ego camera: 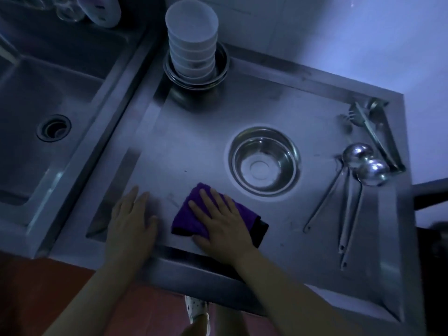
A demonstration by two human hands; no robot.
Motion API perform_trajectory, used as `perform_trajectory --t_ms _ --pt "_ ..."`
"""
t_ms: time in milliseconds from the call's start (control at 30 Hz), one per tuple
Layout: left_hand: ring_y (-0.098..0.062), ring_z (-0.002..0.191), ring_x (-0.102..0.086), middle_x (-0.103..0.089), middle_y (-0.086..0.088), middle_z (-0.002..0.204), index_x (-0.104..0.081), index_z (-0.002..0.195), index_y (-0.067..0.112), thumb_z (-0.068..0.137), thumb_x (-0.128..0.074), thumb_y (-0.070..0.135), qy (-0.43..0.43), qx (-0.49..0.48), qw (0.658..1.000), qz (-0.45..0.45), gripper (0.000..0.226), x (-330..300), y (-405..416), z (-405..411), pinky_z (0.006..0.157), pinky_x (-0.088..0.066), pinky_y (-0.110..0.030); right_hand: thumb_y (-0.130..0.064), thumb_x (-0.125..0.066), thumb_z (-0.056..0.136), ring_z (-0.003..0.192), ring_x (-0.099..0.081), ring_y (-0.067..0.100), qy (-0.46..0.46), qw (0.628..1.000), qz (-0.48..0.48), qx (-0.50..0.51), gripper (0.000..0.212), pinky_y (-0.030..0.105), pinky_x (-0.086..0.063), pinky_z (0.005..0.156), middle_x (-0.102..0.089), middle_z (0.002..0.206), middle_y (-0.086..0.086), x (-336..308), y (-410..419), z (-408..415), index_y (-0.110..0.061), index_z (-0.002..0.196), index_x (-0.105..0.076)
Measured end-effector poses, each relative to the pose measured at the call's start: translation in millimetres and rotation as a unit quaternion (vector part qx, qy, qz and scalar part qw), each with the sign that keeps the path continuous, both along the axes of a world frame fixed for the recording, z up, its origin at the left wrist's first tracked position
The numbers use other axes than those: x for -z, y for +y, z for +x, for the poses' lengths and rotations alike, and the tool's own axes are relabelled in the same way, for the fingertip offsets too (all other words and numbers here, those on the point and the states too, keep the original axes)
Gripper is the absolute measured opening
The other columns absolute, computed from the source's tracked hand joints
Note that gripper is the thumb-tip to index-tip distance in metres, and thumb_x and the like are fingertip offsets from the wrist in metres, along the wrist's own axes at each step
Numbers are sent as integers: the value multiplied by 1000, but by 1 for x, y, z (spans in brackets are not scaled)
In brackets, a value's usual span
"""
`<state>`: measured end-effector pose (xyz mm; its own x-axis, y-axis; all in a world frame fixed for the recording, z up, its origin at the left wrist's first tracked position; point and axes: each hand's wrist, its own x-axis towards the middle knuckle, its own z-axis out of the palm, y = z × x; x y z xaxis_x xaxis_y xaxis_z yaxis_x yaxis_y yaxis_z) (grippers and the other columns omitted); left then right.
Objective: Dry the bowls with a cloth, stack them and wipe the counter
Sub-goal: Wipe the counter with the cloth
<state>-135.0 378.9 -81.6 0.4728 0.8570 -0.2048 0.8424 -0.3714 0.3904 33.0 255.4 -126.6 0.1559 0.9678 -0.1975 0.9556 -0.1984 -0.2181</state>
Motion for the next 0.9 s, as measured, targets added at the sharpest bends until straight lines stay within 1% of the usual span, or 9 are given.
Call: perform_trajectory --t_ms 100,200,333,367,433,533,700,800,900 --pt "-40 132 -31 -34 -17 149 -48 133 4 81 -66 9 5 29 1000 -4 55 0 -10 -4 108 -28 -52 -58 -41 85 147 4 22 -30 994 -19 99 75 41 2 119 6 158 -3 -4 -32 31 -32 151 -16" --pt "-36 137 -23 -28 -12 152 -43 137 7 84 -62 10 5 27 999 -19 56 -5 -16 -15 110 -24 -50 -59 -37 89 146 11 21 -55 980 -46 184 75 38 8 117 8 159 2 -8 -55 43 -31 152 -7" --pt "-37 136 -25 -30 -14 151 -46 135 5 85 -59 7 11 21 1000 -17 52 -12 -15 -39 110 -24 -50 -63 -32 90 142 24 27 -35 956 -93 277 81 44 17 113 32 150 4 -6 -56 15 -29 150 12" --pt "-39 134 -28 -33 -16 149 -48 134 3 84 -60 5 9 18 1000 -14 51 -13 -15 -45 109 -26 -50 -64 -31 90 140 29 27 -24 955 -100 278 83 45 19 112 37 146 5 -5 -53 4 -29 149 15" --pt "-41 131 -32 -36 -19 147 -51 130 0 81 -61 0 0 11 1000 -10 50 -16 -16 -55 107 -29 -52 -64 -30 89 135 38 26 -2 966 -108 233 84 44 25 108 44 140 6 -5 -42 -17 -29 148 18" --pt "-43 128 -36 -39 -22 144 -52 128 -3 80 -63 -3 -17 9 1000 -2 49 -17 -21 -66 106 -31 -52 -64 -33 89 129 44 25 52 981 -117 143 83 44 29 104 41 145 9 -6 -15 -50 -32 149 15" --pt "-40 131 -34 -38 -21 145 -49 131 -3 83 -62 -1 -23 5 1000 0 50 -16 -29 -65 108 -27 -49 -62 -31 93 140 31 27 89 990 -107 17 71 47 19 113 28 153 5 -13 12 -93 -35 150 2" --pt "-38 134 -32 -37 -19 146 -47 133 -1 84 -62 2 -14 18 1000 -10 51 -17 -36 -51 108 -25 -48 -57 -36 95 144 19 23 88 993 -79 -13 68 43 12 117 11 159 5 -18 -10 -89 -31 151 -9" --pt "-39 132 -32 -38 -19 146 -46 134 0 84 -61 2 -15 47 999 -20 52 -17 -44 -29 109 -25 -47 -54 -39 95 146 12 17 100 993 -59 4 66 37 9 118 4 160 1 -21 -43 -67 -29 151 -15"
